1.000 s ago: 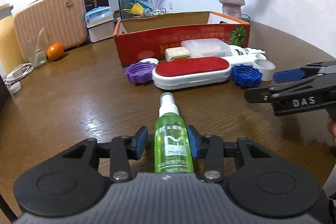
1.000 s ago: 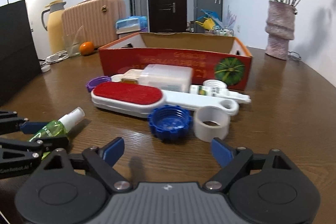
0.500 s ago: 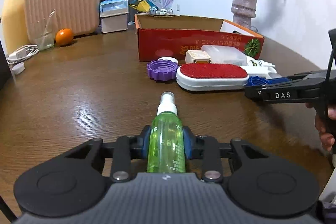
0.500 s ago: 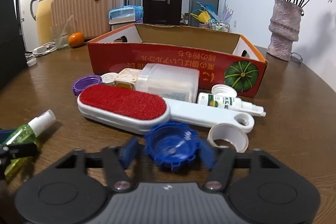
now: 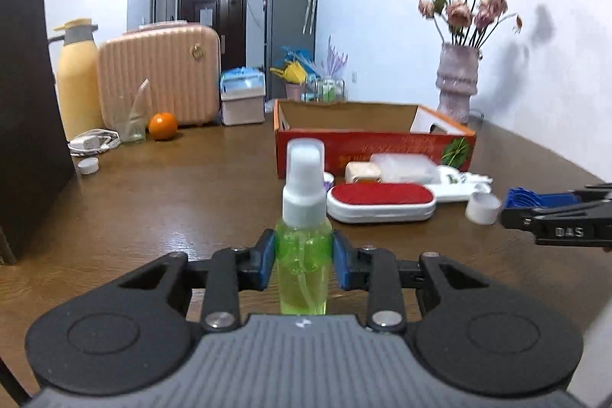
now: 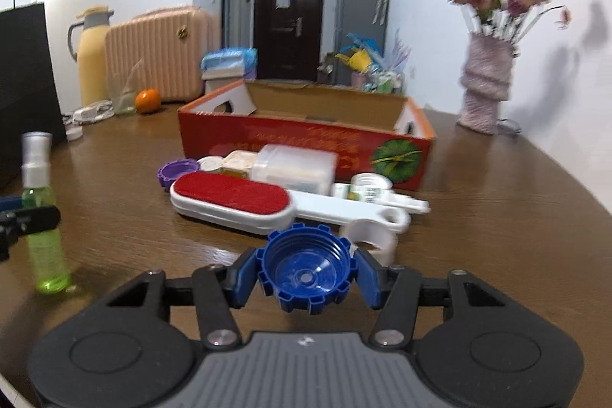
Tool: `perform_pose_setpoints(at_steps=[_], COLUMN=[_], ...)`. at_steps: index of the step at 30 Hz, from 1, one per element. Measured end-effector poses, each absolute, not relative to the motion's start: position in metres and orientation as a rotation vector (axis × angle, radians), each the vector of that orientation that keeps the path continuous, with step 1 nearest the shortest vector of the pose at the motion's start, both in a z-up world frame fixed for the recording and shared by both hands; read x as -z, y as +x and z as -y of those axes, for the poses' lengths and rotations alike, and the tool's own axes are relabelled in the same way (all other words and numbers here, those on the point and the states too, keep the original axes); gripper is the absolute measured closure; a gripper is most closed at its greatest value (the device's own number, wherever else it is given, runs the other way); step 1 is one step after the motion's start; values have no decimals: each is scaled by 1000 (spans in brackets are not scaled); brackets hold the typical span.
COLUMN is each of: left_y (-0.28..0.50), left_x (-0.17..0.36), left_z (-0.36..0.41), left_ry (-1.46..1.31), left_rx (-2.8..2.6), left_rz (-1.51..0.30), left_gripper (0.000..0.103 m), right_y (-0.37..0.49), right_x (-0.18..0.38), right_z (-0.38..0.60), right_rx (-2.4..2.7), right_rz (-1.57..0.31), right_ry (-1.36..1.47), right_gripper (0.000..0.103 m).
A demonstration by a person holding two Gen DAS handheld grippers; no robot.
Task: Organize rigid objects
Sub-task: 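Carry the green bottle with the left tool while the right tool carries the blue cap into the box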
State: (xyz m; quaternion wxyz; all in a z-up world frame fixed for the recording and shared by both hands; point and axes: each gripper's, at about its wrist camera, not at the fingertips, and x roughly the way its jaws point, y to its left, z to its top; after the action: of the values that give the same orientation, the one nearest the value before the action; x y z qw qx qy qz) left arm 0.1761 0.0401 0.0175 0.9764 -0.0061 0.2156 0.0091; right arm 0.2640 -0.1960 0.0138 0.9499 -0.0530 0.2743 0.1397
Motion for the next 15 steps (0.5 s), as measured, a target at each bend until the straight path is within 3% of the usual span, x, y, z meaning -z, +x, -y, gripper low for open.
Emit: perform_pose_setpoints(at_steps=[15], left_y=[97], left_x=[-52], left_z=[-2], left_ry=[19], left_rx=[-4], left_rz=[-255], left_gripper=[72], right_y=[151], right_x=[-53], right_z=[240], right_rx=[-237], right_rz=[-349], right_ry=[-8], right_gripper=[50])
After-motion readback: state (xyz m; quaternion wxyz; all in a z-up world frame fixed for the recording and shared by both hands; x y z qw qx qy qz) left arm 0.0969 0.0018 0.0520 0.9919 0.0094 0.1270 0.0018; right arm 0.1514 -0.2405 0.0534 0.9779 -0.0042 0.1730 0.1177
